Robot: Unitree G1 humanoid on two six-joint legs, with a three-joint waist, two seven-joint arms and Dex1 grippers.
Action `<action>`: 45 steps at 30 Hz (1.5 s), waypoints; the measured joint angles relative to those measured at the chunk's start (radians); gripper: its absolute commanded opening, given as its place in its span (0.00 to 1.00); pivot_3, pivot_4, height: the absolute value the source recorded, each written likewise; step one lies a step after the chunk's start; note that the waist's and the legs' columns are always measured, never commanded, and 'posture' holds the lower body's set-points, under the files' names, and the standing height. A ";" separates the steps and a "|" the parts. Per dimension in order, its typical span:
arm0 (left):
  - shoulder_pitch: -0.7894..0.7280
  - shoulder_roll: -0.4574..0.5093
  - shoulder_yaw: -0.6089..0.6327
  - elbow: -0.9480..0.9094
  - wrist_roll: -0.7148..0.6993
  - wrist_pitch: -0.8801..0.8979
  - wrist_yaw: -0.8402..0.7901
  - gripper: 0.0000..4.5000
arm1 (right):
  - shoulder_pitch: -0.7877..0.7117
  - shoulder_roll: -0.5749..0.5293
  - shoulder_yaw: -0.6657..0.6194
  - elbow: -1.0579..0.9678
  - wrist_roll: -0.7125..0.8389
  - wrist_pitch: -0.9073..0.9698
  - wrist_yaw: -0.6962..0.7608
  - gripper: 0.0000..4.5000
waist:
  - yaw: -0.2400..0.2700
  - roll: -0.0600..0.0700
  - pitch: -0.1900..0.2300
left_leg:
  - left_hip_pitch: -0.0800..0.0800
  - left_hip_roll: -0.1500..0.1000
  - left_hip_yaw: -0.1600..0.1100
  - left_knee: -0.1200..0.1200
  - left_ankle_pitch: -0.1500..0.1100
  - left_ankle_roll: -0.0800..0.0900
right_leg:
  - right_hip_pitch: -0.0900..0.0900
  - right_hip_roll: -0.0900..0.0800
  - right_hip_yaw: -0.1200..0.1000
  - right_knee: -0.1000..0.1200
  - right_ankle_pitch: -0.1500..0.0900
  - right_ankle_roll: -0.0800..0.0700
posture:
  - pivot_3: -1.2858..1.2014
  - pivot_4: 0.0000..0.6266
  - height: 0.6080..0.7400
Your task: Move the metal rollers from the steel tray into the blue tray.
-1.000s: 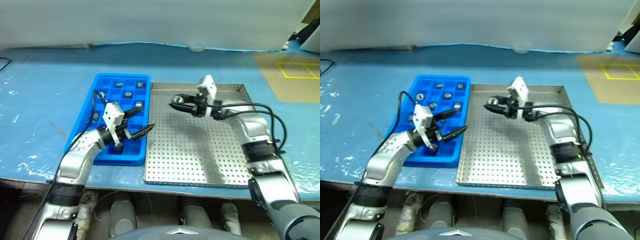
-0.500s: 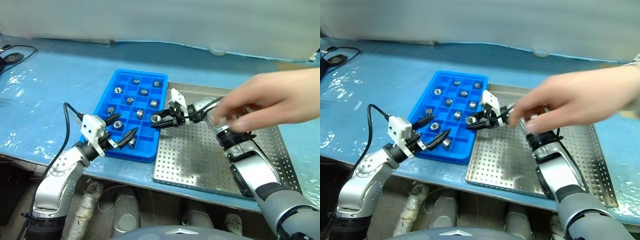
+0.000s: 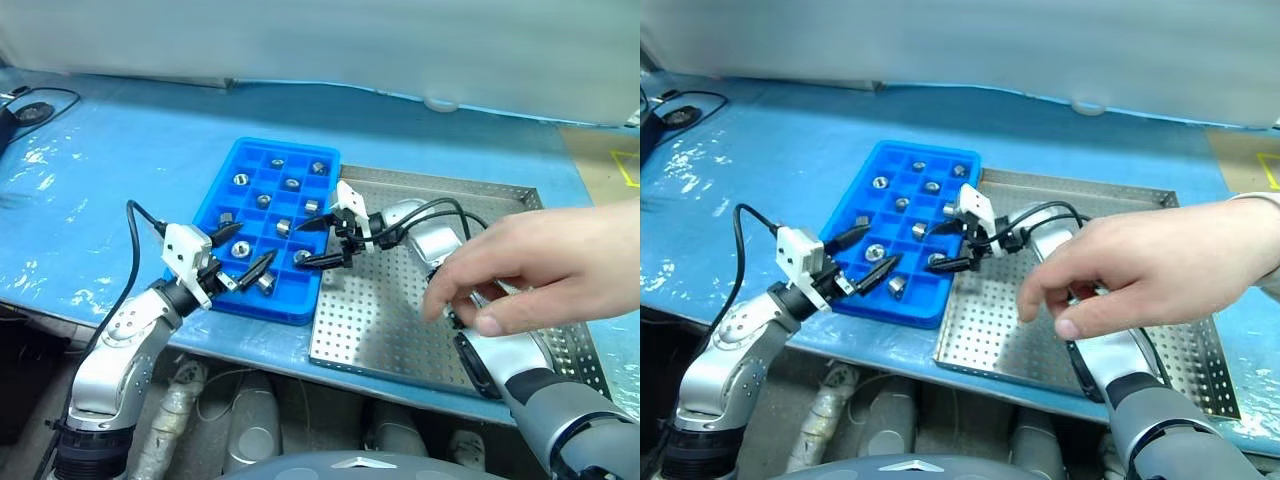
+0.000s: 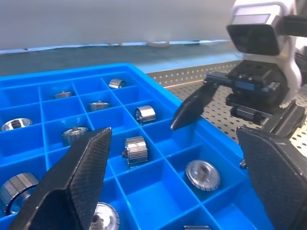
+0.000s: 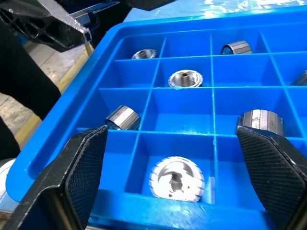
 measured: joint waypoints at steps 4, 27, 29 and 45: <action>-0.025 -0.036 0.072 0.088 0.044 -0.054 0.112 0.98 | 0.014 -0.002 -0.081 -0.005 0.029 0.002 -0.054 0.96 | -0.002 0.000 0.000 | 0.000 0.000 -0.001 0.000 0.000 0.000 | 0.000 0.000 0.000 0.000 0.000 0.000 | 0.67 0.24 1.00; -0.220 -0.063 0.418 0.617 0.137 -0.291 0.545 0.98 | 0.072 -0.002 -0.411 0.177 0.067 -0.201 -0.604 0.96 | -0.025 -0.001 0.000 | -0.002 0.000 -0.003 0.001 0.001 -0.001 | 0.000 0.000 -0.003 0.000 0.000 0.000 | 0.61 0.24 1.00; -0.234 -0.059 0.415 0.629 0.138 -0.302 0.542 0.98 | 0.075 -0.002 -0.411 0.167 0.068 -0.202 -0.609 0.96 | -0.032 -0.001 0.000 | -0.002 0.000 -0.003 0.001 0.001 -0.001 | 0.000 0.000 -0.003 0.000 0.000 0.000 | 0.61 0.24 1.00; -0.231 -0.065 0.408 0.636 0.139 -0.320 0.559 0.98 | 0.081 -0.002 -0.405 0.149 0.054 -0.223 -0.616 0.96 | -0.055 -0.001 -0.001 | -0.003 0.000 -0.004 0.001 0.001 -0.001 | 0.000 0.000 -0.004 -0.001 0.000 0.000 | 0.63 0.24 1.00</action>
